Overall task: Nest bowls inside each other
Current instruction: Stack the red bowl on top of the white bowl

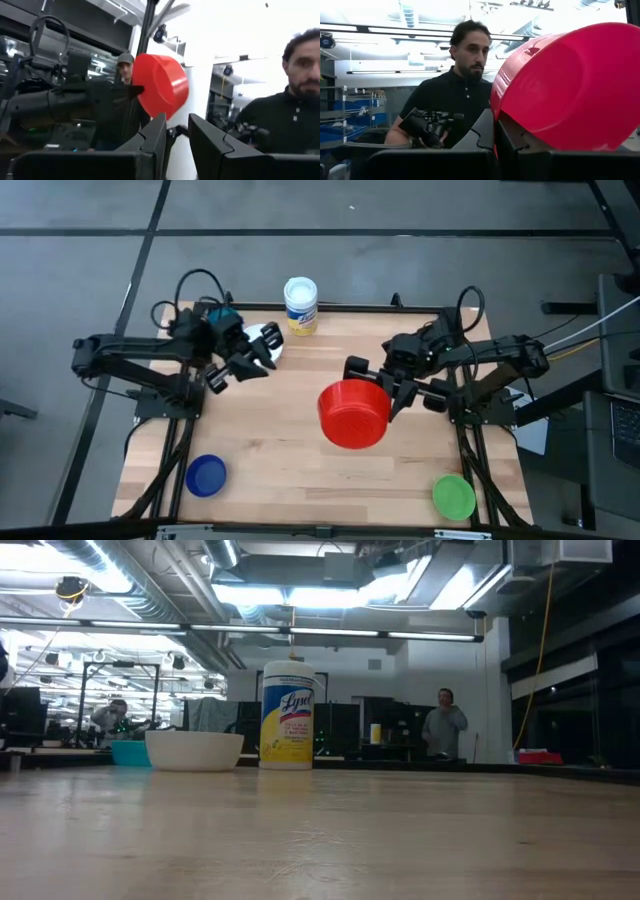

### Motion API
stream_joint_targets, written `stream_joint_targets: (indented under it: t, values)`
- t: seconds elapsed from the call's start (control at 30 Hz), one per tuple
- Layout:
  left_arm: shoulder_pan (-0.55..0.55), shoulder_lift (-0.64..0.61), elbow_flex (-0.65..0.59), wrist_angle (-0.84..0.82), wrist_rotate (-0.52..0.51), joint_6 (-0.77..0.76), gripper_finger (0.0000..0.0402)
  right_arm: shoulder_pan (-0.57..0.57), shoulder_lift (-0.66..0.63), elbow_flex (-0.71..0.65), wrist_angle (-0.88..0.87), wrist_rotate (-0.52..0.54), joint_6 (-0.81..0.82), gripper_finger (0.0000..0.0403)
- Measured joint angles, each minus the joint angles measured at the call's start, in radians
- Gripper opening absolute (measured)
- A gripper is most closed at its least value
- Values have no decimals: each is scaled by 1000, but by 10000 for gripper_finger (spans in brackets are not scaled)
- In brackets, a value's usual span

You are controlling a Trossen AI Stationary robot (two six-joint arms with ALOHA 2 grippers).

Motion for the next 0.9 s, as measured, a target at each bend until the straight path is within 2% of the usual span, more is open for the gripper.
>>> stream_joint_targets:
  t: [0.23,0.4,0.6,0.9]
  values:
    - [11,157,0,328,61,-205,75,15,20,0,-19,11,-47,0]
    - [-10,241,4,510,63,-309,74,3,77,-1,-13,20,-54,0]
    - [-42,284,49,510,105,-348,75,-17,103,-1,80,36,-8,0]
    - [-47,283,53,430,104,-319,79,-28,103,-1,79,45,1,0]
